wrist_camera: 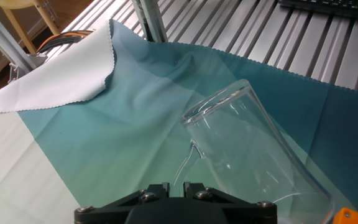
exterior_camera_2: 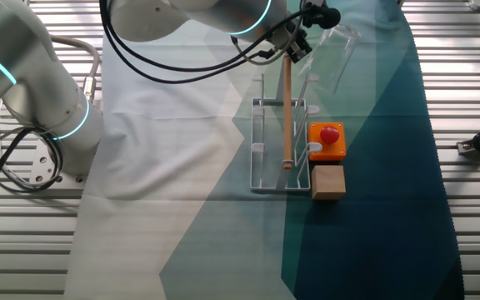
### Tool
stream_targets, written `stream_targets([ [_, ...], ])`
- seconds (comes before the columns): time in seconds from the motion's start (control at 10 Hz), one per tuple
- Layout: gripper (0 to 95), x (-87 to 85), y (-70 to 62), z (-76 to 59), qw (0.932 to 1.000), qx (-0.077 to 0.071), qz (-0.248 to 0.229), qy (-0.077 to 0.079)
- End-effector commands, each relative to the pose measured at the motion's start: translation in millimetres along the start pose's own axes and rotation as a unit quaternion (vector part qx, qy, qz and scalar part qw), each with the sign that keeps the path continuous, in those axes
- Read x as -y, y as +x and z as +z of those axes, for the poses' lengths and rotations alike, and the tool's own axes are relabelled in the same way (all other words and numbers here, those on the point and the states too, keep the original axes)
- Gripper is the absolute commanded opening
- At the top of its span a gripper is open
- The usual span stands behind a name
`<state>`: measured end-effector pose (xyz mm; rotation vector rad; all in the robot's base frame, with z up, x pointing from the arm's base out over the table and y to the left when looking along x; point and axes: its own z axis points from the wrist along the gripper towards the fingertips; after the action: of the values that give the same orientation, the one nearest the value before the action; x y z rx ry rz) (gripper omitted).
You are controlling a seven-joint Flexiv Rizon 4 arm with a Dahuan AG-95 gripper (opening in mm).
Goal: Put the cup on the cup rack
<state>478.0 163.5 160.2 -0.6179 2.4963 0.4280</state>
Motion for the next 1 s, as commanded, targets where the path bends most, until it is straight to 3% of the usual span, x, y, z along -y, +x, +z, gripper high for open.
stream_targets([
  [0.1,0.0,0.5,1.0,-1.7,1.0000,-0.001,0.000,0.000],
  [1.0,0.0,0.9,2.9,-1.8,0.9999,0.002,0.006,-0.009],
])
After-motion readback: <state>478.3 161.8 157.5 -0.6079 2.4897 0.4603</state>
